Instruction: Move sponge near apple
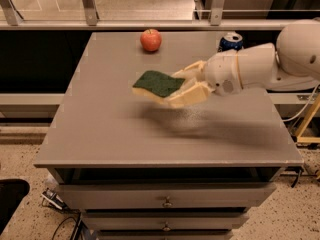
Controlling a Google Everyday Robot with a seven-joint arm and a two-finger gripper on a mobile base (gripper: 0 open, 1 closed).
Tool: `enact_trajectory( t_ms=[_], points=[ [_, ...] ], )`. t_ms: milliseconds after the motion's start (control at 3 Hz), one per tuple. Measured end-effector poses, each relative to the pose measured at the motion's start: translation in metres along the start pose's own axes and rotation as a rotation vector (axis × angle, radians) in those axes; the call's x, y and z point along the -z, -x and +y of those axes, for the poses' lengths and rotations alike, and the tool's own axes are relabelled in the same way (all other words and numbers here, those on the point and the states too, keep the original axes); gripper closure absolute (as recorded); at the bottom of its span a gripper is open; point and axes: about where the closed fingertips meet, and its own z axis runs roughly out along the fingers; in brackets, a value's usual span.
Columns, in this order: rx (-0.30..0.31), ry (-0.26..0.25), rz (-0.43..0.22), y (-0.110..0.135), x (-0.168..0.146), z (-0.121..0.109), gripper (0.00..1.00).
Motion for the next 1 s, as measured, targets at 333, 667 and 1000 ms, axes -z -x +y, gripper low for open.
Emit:
enact_trajectory(
  t_ms=[333,667,1000],
  points=[
    [-0.055,-0.08,0.058,0.021,0.022,-0.056,1.0],
    [-0.134,-0.15,0.098,0.033,0.018,-0.112,1.0],
    [-0.195,-0.193,0.089,0.031,-0.006,-0.151,1.0]
  ],
)
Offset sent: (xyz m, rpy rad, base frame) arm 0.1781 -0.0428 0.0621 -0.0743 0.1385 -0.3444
